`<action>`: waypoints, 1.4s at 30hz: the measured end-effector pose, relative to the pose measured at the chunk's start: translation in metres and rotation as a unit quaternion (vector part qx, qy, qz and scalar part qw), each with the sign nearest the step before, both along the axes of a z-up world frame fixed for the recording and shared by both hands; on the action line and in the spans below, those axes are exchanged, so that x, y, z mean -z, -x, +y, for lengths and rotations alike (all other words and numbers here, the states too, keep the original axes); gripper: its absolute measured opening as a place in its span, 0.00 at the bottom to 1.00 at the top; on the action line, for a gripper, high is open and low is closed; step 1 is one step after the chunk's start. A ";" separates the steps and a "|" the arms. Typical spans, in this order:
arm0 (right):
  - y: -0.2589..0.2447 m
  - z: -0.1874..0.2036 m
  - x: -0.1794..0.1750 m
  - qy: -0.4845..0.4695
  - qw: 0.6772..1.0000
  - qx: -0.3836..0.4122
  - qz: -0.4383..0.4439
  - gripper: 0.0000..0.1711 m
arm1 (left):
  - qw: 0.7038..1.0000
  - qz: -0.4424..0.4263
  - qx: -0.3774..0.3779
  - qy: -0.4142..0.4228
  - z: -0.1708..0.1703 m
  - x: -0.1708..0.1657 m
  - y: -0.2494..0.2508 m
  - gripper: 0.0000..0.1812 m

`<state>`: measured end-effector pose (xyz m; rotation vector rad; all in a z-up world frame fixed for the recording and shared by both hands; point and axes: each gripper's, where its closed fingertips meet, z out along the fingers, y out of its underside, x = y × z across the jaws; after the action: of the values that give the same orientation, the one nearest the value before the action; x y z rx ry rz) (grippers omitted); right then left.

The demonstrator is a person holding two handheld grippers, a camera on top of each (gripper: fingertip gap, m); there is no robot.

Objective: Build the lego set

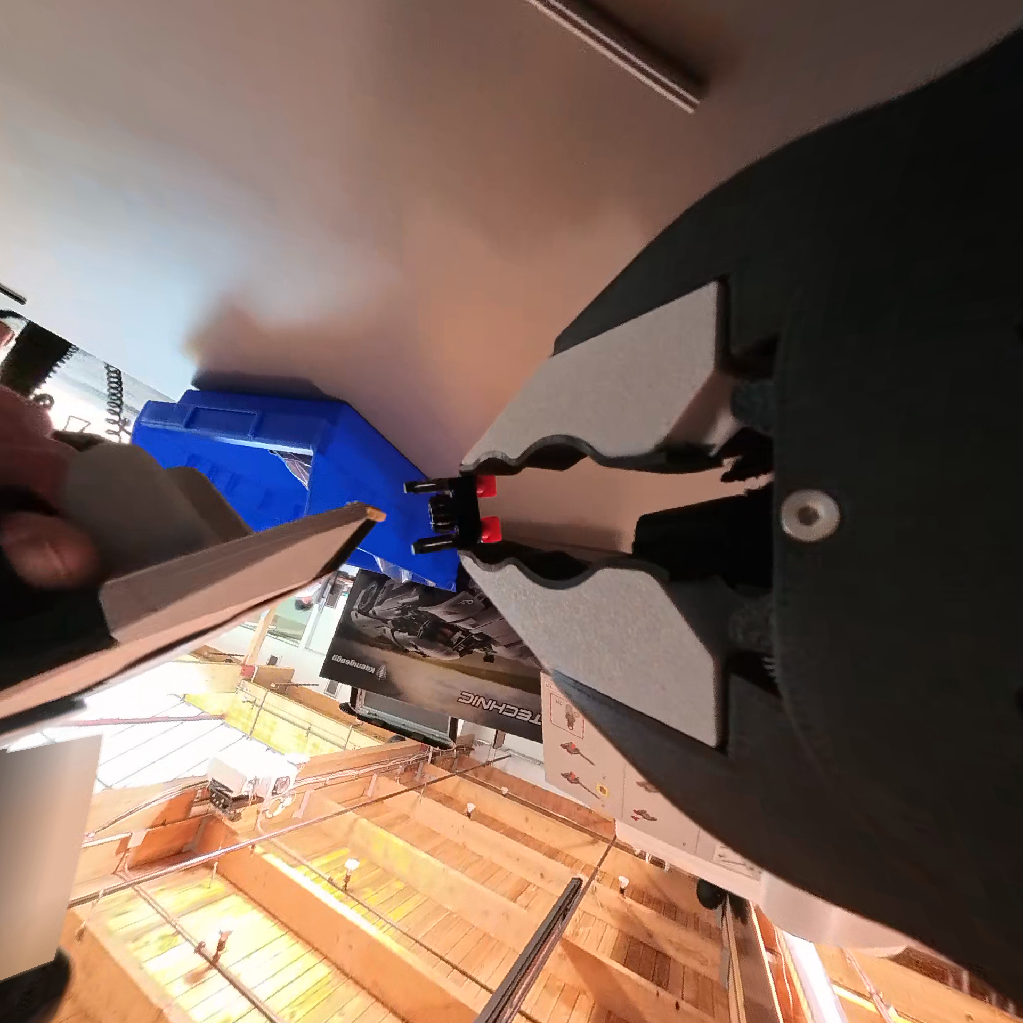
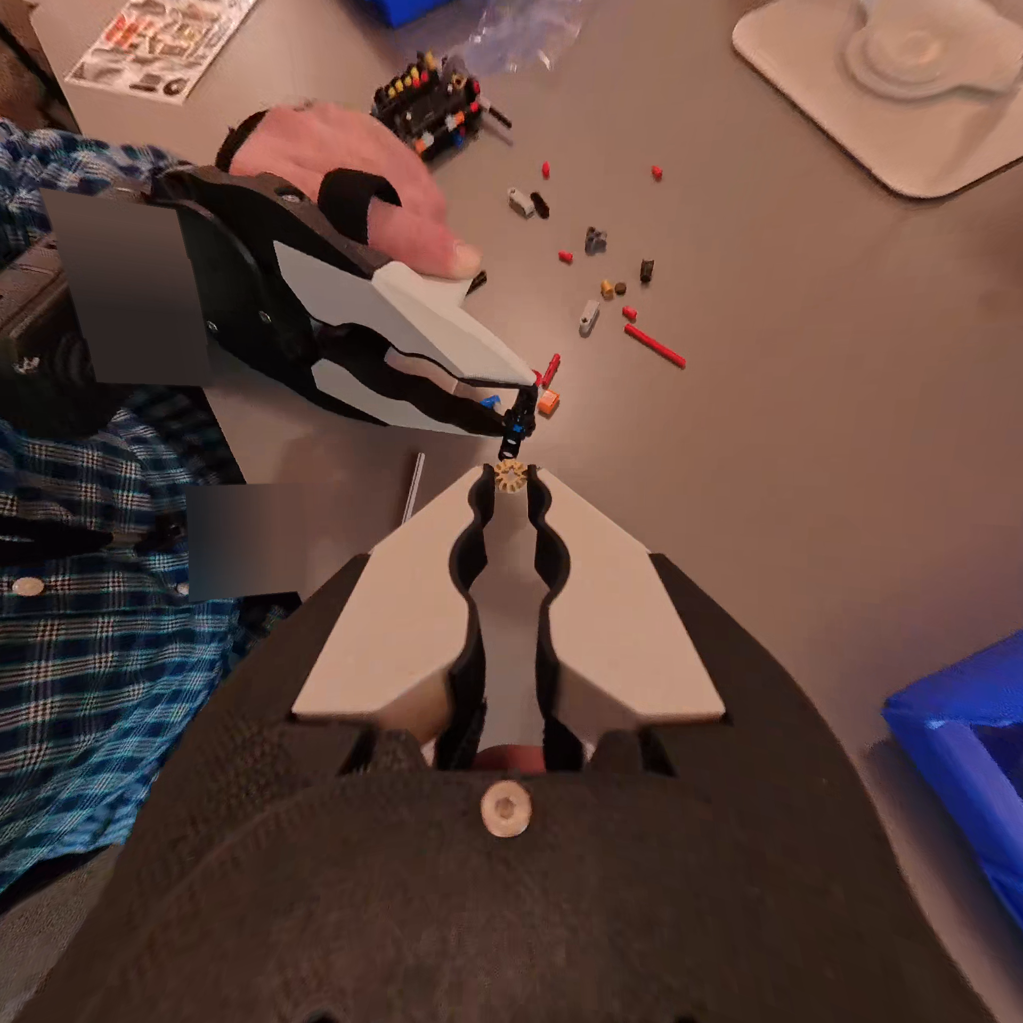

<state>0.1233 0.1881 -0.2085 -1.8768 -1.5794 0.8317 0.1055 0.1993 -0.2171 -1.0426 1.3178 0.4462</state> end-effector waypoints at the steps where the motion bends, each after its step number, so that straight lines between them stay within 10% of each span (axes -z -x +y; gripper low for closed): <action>1: 0.001 -0.001 0.002 0.007 1.000 -0.005 -0.012 0.05 | 1.000 0.002 0.003 0.000 0.000 0.000 -0.001 0.13; 24: 0.003 -0.006 0.021 0.077 0.980 -0.039 -0.177 0.05 | 0.999 0.043 0.006 -0.009 -0.002 0.011 -0.009 0.13; 42: 0.007 0.004 0.018 0.073 0.991 0.031 -0.110 0.03 | 1.000 0.003 -0.016 0.003 0.002 0.005 -0.010 0.13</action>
<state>0.1159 0.1920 -0.2261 -2.1745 -1.6164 0.7539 0.1150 0.2017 -0.2220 -1.0692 1.3090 0.4705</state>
